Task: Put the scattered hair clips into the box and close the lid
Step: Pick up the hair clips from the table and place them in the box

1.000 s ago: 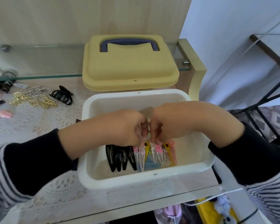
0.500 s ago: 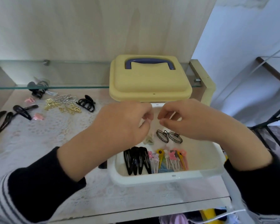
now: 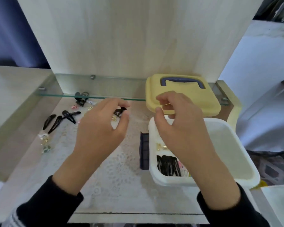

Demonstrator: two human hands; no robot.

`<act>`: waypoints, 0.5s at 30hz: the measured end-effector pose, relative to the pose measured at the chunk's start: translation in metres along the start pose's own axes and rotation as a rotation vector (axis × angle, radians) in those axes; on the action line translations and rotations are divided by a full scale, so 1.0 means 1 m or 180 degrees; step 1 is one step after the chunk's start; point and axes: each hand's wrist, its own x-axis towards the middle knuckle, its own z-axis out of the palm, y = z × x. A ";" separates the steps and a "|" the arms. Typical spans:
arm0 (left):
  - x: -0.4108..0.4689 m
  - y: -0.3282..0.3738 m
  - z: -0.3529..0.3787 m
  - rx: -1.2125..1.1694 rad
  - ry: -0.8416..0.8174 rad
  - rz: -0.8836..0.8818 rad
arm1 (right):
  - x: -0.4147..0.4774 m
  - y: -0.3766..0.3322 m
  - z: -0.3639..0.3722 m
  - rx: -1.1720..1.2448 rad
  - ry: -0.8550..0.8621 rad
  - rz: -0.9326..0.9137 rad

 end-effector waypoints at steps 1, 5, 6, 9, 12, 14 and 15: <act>-0.002 -0.008 -0.002 0.0024 0.0042 -0.0093 | -0.001 -0.008 0.009 0.0072 0.0050 -0.0059; -0.013 -0.040 -0.012 0.0063 0.0245 -0.0353 | -0.009 -0.035 0.050 0.0142 0.0183 -0.0313; -0.016 -0.049 -0.014 0.0118 0.0301 -0.0397 | -0.011 -0.039 0.061 0.0147 0.0187 -0.0336; -0.027 -0.072 -0.015 0.0312 0.0353 -0.0522 | -0.020 -0.047 0.093 0.0109 0.0183 -0.0383; -0.038 -0.097 -0.008 0.0536 0.0268 -0.0632 | -0.025 -0.040 0.126 -0.0251 0.0118 -0.0444; -0.045 -0.114 0.001 0.0631 0.0013 -0.0812 | -0.028 -0.028 0.149 -0.0607 0.0056 -0.0431; -0.047 -0.120 0.006 0.0658 -0.0125 -0.0885 | -0.028 -0.021 0.159 -0.0749 0.0001 -0.0406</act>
